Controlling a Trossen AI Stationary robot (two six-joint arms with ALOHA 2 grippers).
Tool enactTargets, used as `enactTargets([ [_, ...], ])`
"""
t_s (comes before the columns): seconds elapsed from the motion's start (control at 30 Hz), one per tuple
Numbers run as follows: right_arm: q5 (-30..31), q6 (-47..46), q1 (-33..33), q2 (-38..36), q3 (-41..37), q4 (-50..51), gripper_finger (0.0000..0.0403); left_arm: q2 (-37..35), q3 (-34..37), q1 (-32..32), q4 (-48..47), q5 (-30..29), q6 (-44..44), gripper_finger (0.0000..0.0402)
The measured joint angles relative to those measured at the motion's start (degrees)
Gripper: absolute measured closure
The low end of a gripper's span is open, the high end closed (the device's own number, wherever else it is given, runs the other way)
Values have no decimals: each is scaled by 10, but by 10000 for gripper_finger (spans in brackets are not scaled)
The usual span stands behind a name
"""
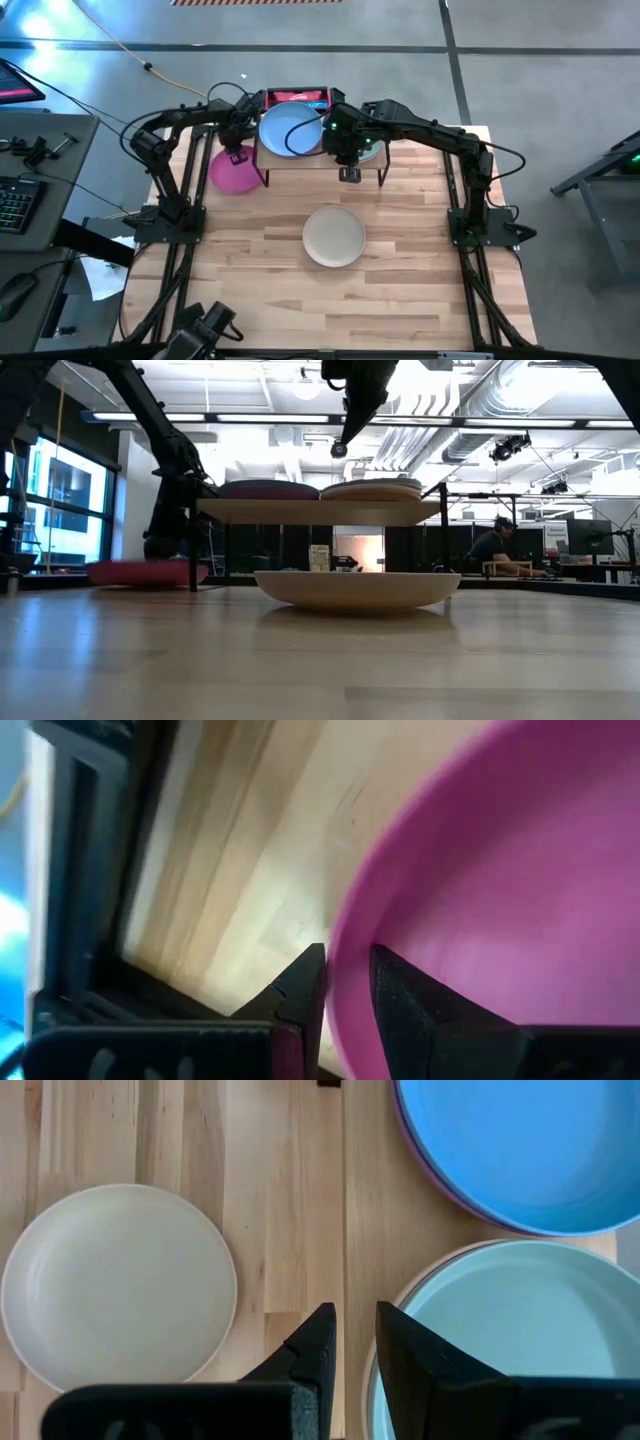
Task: Place and stack plates onto a shelf
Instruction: Stack the pink plate on top of the blue stacked plates on the shelf
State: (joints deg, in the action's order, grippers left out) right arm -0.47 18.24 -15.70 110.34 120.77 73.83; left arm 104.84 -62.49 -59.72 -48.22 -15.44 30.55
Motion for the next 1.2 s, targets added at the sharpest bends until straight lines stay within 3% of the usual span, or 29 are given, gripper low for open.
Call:
enactTargets([
  [0.23,0,-2,0,0,0,0,348,10,-1,0,-2,-14,-8,338],
  [0.57,0,-4,0,0,0,0,348,5,-1,4,-24,-70,-16,394],
  [1.2,0,13,0,0,0,1,348,-116,1,28,-55,-156,-51,401],
])
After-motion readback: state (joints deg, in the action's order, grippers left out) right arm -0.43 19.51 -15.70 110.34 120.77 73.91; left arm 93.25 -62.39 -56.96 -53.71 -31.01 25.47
